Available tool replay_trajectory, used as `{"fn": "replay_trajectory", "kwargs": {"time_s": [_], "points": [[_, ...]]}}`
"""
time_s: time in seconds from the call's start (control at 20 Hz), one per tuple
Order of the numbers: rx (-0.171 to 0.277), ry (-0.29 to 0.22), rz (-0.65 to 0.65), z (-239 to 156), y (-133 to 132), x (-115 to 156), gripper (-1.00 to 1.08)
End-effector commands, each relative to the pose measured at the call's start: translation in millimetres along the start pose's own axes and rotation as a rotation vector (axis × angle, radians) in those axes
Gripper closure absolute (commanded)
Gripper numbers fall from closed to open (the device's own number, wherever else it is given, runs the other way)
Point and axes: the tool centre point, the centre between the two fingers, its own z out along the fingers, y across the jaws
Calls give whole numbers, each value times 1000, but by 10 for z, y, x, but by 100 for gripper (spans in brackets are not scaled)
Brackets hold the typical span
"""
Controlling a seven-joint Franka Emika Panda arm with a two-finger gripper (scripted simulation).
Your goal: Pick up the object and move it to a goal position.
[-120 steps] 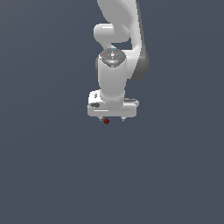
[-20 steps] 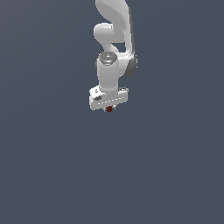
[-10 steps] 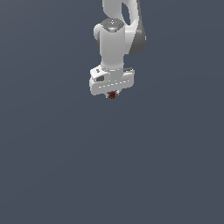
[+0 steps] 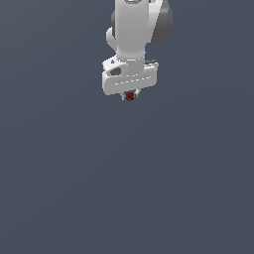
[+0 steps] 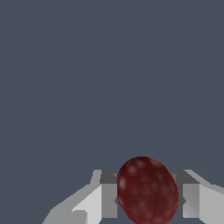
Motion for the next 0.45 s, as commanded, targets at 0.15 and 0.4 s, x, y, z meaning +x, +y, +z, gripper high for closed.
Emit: {"fn": "replay_trajectory", "kwargs": {"time_s": [0.15, 0.4], "points": [[0, -1, 0, -125, -20, 5, 108], [1, -1, 1, -113, -12, 14, 108]]}}
